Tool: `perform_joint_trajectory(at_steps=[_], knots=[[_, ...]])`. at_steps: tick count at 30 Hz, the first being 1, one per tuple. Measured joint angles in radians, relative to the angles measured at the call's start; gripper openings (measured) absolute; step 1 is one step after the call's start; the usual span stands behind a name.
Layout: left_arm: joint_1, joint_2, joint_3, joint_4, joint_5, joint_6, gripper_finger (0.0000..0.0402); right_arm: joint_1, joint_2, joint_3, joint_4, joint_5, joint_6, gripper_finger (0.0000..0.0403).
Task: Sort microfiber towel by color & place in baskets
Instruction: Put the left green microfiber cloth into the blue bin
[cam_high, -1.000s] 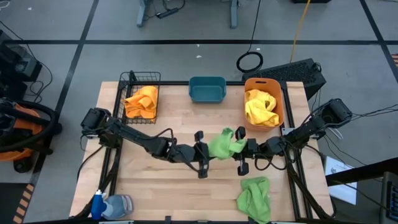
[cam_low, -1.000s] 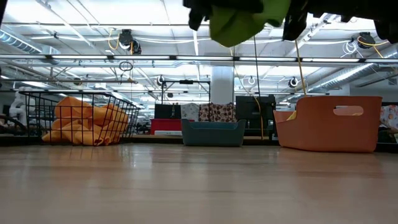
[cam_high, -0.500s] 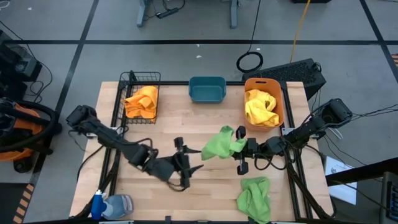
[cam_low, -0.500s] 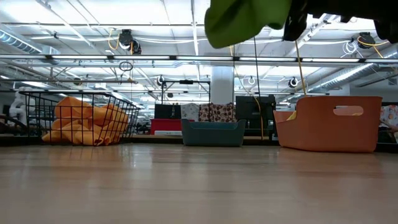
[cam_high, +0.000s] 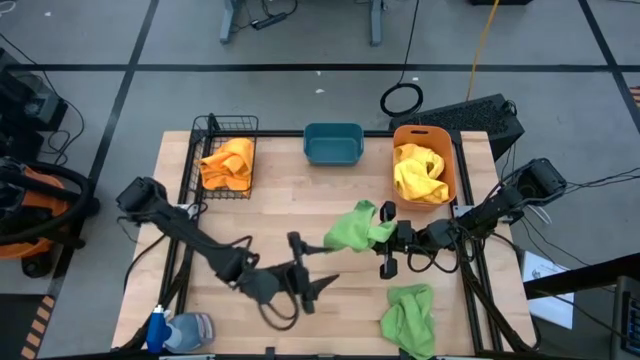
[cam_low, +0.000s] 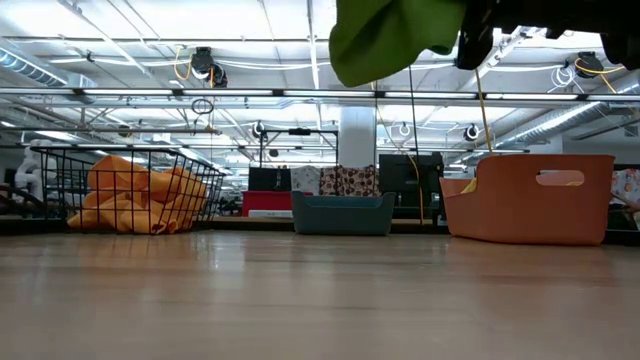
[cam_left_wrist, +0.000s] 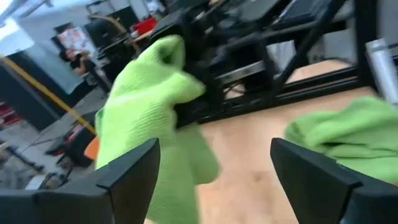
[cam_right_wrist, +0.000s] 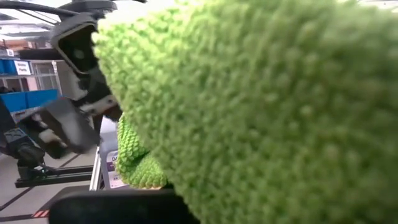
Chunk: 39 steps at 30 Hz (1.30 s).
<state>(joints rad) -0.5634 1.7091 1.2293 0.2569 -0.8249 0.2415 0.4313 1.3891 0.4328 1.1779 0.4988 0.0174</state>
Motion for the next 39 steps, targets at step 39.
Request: perform_joint_trajectory(at_steps=[39], knots=[[0.252, 0.07, 0.0, 0.018, 0.39, -0.21, 0.0185, 0.001, 0.0, 0.0, 0.0, -0.01, 0.01, 0.0016]])
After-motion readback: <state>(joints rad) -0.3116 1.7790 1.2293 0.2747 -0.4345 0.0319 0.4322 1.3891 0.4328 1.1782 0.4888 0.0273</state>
